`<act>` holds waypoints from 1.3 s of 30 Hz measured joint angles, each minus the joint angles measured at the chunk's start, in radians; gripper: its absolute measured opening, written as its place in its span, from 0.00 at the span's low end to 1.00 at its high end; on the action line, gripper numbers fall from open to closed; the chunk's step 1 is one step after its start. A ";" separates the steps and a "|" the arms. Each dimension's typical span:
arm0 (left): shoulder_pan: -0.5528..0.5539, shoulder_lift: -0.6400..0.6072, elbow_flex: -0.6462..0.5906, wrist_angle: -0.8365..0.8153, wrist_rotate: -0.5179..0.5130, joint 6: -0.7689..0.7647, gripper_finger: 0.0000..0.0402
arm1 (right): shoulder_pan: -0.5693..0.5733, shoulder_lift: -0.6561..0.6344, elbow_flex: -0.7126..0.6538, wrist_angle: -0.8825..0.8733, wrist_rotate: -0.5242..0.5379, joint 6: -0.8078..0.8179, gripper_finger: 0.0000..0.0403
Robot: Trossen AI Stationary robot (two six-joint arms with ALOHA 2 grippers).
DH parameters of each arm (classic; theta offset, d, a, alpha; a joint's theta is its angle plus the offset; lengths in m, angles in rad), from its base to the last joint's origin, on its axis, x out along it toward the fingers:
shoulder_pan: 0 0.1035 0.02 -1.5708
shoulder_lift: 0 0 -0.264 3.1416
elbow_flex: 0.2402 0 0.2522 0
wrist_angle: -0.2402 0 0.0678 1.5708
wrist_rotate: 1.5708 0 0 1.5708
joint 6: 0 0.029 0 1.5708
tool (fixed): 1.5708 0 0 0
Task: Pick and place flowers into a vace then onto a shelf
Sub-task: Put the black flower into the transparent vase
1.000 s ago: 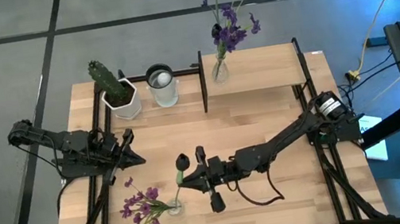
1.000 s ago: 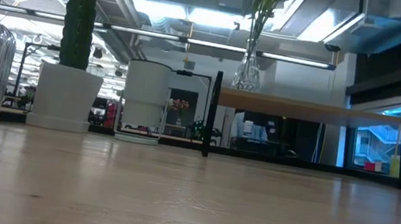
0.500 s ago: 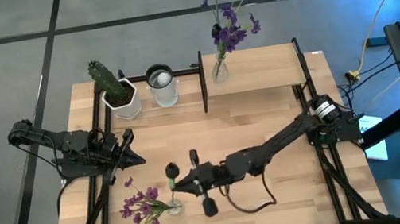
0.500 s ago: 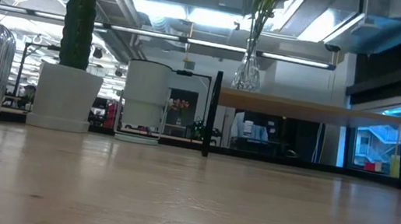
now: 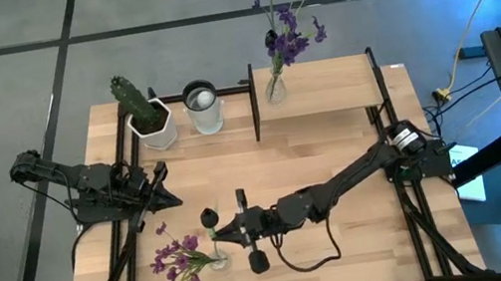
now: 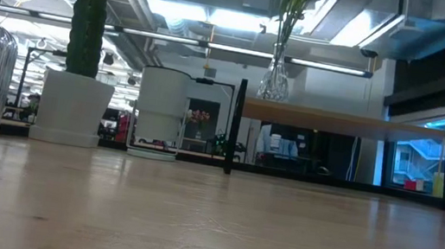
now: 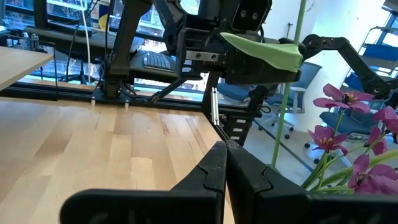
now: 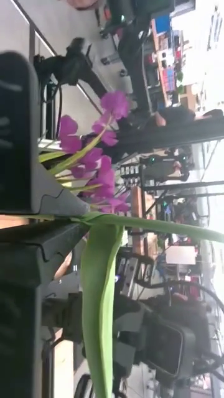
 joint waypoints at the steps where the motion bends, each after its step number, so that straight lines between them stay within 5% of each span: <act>1: 0.000 0.000 0.000 0.000 0.000 0.000 0.01 | 0.000 0.003 0.000 0.003 0.004 0.000 0.01; 39: 0.000 0.000 0.000 -0.016 0.001 0.000 0.02 | 0.000 0.139 -0.001 -0.016 0.006 0.105 0.06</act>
